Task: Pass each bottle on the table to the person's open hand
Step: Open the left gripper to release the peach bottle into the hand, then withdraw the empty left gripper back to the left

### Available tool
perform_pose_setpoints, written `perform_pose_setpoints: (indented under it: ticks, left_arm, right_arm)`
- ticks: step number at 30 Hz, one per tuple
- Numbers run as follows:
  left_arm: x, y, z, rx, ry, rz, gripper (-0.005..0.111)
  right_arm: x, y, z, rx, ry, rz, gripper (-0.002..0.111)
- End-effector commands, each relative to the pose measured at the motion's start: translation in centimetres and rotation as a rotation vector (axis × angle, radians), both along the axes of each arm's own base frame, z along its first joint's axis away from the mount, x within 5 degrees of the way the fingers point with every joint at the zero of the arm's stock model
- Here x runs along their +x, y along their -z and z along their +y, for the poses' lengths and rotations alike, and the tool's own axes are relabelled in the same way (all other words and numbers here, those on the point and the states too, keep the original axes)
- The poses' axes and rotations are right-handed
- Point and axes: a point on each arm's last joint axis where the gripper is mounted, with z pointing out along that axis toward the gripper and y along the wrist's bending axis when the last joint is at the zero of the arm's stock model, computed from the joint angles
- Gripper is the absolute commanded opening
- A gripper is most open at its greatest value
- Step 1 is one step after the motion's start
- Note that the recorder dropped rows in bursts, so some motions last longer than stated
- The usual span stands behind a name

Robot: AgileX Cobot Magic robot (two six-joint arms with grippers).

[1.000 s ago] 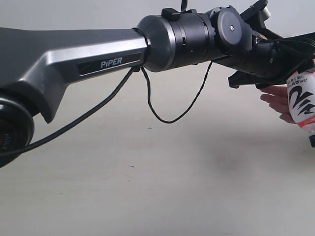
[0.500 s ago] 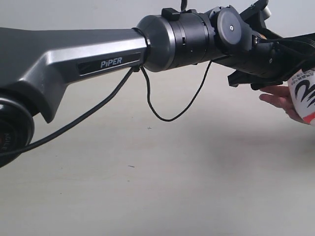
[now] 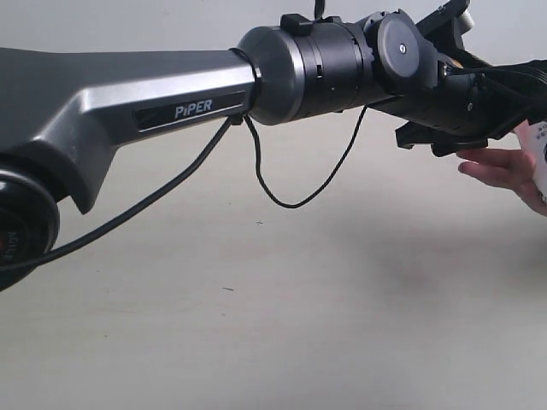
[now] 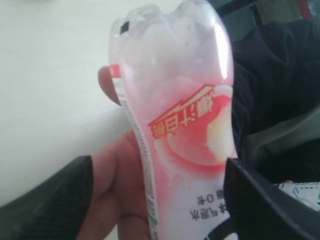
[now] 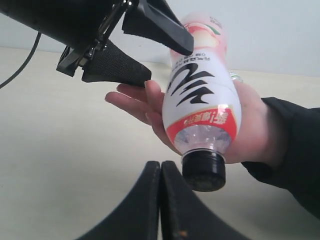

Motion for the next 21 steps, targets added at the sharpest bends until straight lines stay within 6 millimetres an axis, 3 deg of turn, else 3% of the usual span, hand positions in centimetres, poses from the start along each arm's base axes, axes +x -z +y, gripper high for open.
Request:
perform_pose_setpoints:
  ticks: [1, 5, 14, 17, 21]
  left_arm:
    - [0.3, -0.9, 0.2, -0.008, -0.002, -0.036, 0.084]
    - [0.1, -2.4, 0.5, 0.003, 0.037, -0.134, 0.091]
    - [-1.2, -8.5, 2.9, 0.105, 0.152, -0.356, 0.086]
    - [-1.9, -10.2, 4.1, 0.183, 0.201, -0.403, 0.065]
    - [-3.0, -11.7, 5.7, 0.293, 0.271, -0.407, 0.024]
  right_arm:
    - [0.0, 0.0, 0.0, -0.005, 0.003, -0.009, 0.000]
    - [0.0, 0.0, 0.0, -0.005, 0.003, -0.009, 0.000]
    - [0.0, 0.0, 0.0, -0.005, 0.003, -0.009, 0.000]
    - [0.0, 0.0, 0.0, -0.005, 0.003, -0.009, 0.000]
    - [0.0, 0.0, 0.0, -0.005, 0.003, -0.009, 0.000]
